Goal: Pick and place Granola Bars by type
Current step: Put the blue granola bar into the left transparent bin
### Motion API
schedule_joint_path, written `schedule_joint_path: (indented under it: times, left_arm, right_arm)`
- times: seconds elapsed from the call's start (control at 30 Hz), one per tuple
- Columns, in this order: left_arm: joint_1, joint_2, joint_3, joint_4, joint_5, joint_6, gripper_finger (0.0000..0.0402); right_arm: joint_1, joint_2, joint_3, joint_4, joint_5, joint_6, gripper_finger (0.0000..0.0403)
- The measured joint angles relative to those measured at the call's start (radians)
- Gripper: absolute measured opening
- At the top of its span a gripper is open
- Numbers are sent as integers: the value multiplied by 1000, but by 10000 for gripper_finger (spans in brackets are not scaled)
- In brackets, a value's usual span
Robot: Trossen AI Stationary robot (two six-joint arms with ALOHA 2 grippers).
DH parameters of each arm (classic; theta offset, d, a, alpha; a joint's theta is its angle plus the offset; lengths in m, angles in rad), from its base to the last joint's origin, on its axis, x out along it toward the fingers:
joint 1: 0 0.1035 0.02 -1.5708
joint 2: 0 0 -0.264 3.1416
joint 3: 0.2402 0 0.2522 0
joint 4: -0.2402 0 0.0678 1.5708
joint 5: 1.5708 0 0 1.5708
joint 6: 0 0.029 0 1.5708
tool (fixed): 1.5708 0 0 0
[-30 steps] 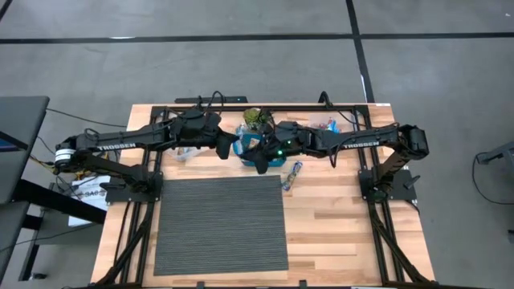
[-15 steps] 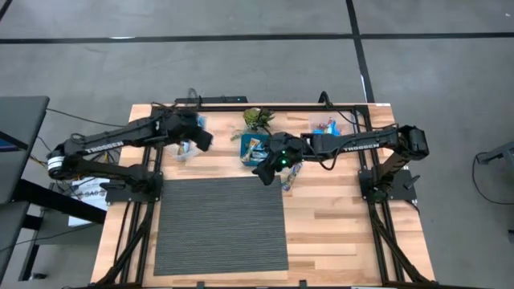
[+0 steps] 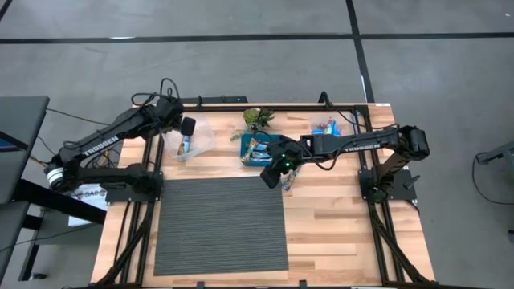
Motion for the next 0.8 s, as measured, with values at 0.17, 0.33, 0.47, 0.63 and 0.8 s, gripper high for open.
schedule_joint_path:
  times: [0.17, 0.33, 0.47, 0.63, 0.8]
  left_arm:
    - [24, 0, 0, 2, 19, 51, 112]
    - [26, 0, 0, 3, 47, 49, 184]
    - [12, 0, 0, 27, 119, 29, 216]
    - [-47, -3, -1, 194, 335, 91, 216]
    - [-136, -3, -1, 439, 562, 131, 198]
  right_arm:
    - [7, -20, -2, -26, 4, -1, 162]
    - [21, -54, -1, -65, 7, -33, 161]
    - [29, -92, 0, -166, 27, -106, 162]
    - [36, -105, -4, -417, 84, -217, 159]
    - [34, -105, -35, -461, 102, -120, 157]
